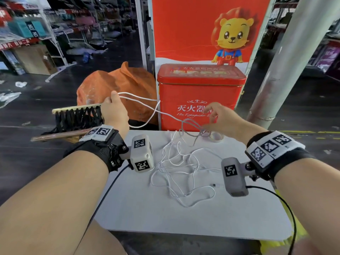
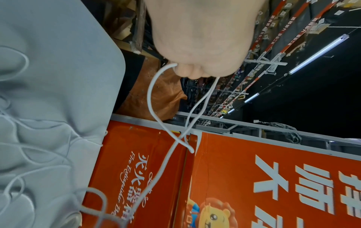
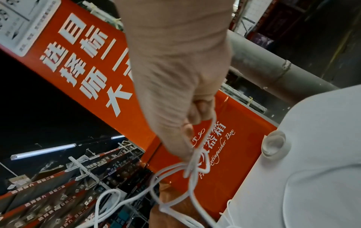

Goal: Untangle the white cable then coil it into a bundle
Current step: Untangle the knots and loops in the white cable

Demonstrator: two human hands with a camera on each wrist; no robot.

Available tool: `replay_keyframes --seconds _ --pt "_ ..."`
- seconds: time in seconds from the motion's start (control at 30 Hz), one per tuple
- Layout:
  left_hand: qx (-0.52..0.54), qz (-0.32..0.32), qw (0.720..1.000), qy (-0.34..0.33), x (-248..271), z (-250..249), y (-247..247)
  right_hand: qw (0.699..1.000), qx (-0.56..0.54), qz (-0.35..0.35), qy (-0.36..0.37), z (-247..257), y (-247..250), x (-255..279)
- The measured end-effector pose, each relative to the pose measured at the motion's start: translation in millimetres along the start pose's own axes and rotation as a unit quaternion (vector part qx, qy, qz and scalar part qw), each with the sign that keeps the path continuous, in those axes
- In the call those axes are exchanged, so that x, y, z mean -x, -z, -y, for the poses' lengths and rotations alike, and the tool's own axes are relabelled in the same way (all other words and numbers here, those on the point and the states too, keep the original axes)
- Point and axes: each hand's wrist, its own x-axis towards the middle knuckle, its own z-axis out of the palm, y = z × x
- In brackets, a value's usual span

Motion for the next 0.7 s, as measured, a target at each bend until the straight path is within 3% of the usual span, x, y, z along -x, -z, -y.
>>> replay_keyframes --seconds 0.1,0.17,0.23,0.37,0.5,0.57,0.7 --pt "0.019 0.014 1.0 -0.015 6.8 -4.9 -6.2 0.985 0.144 0.094 0.009 -9.0 -9.2 -4.9" --pt "0.035 0.021 0.999 -0.02 14.0 -10.2 -10.9 0.963 0.238 0.123 0.018 -12.7 -13.6 -7.1" --pt "0.052 0.032 0.998 -0.02 19.3 -14.3 -13.4 0.957 0.261 0.128 0.023 -13.6 -16.1 -5.6" --pt "0.067 0.086 0.994 0.011 29.5 -20.4 -13.5 0.981 0.185 0.047 0.021 -14.5 -17.2 -0.3" --pt "0.035 0.244 0.969 0.011 40.0 -29.5 -15.7 0.99 0.121 -0.07 0.021 -10.1 -11.1 -5.2" --pt "-0.019 0.317 0.948 -0.01 49.2 -33.7 -18.2 0.992 0.089 -0.081 0.042 -2.7 -10.2 -8.1" --pt "-0.138 0.423 0.891 -0.085 77.6 -41.1 -28.4 0.995 -0.049 -0.033 0.084 15.5 -18.0 -6.7"
